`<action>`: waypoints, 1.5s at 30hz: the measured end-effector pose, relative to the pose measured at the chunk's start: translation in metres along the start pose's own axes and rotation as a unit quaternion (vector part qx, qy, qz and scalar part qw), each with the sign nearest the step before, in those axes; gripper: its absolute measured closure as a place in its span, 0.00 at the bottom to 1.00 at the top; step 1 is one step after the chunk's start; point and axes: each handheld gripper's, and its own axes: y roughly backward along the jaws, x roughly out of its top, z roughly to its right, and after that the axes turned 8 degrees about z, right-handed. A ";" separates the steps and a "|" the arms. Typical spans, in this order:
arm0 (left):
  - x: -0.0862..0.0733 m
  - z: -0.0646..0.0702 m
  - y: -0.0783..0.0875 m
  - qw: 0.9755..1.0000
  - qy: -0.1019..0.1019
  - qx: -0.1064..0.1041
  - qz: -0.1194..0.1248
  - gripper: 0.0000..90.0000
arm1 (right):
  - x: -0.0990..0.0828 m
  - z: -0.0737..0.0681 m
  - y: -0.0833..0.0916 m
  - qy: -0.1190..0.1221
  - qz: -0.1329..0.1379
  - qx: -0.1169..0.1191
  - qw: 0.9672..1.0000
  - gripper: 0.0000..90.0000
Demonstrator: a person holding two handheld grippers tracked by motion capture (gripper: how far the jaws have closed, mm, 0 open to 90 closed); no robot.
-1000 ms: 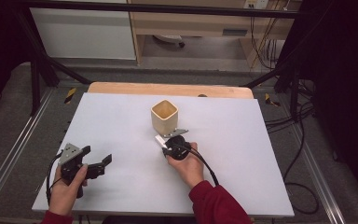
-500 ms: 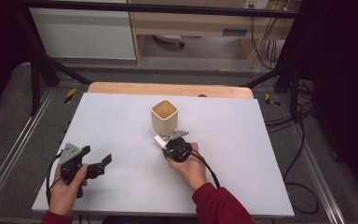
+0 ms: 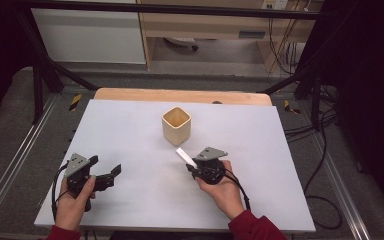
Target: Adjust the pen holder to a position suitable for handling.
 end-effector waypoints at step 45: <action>0.049 0.082 -0.079 0.994 0.014 -0.093 0.049 0.07 | -0.002 -0.005 0.015 -0.011 0.118 0.008 0.993 0.75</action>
